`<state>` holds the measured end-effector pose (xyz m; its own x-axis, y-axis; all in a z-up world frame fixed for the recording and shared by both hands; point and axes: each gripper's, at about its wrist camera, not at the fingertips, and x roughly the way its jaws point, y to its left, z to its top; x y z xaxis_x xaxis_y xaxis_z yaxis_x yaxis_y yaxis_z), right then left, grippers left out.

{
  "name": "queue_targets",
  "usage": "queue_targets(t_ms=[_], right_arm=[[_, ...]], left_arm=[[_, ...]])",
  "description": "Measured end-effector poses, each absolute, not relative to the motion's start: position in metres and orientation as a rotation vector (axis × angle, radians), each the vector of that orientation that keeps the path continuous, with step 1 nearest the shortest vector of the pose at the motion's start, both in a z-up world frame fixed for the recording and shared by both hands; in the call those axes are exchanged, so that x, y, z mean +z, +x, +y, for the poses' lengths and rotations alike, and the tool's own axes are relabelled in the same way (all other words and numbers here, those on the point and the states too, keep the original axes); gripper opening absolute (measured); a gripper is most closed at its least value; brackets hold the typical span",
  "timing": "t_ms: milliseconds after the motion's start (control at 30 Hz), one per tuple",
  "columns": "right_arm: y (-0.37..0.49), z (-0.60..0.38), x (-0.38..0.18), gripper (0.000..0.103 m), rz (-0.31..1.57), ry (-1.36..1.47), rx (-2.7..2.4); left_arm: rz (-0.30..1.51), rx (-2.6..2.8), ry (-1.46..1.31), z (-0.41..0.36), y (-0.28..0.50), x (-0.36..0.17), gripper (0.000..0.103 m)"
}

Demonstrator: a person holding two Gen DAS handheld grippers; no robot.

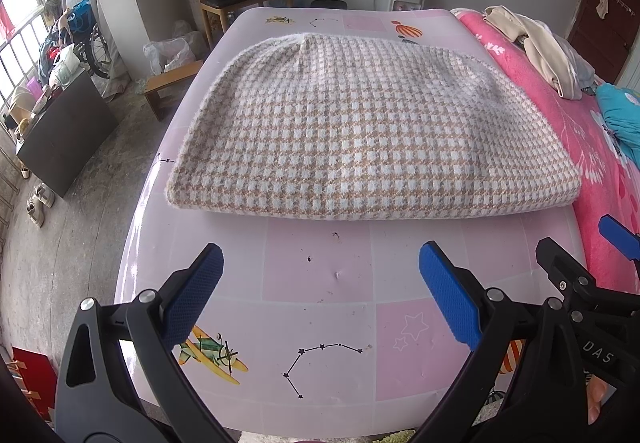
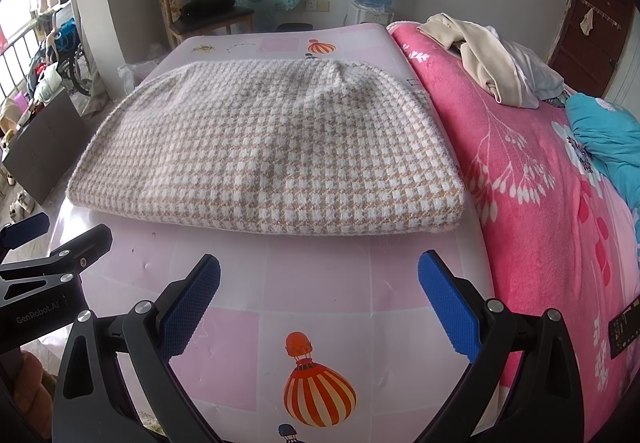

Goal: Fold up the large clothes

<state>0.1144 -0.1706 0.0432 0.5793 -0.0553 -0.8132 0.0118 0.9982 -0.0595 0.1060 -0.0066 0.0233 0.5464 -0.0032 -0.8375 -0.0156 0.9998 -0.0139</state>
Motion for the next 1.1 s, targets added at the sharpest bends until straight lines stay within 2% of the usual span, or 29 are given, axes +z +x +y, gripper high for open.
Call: queue_targets(t_ms=[1100], right_arm=[[0.1123, -0.1695, 0.0425, 0.097, 0.954, -0.058, -0.032]], left_arm=[[0.990, 0.007, -0.019, -0.0076, 0.1054, 0.0243, 0.095]])
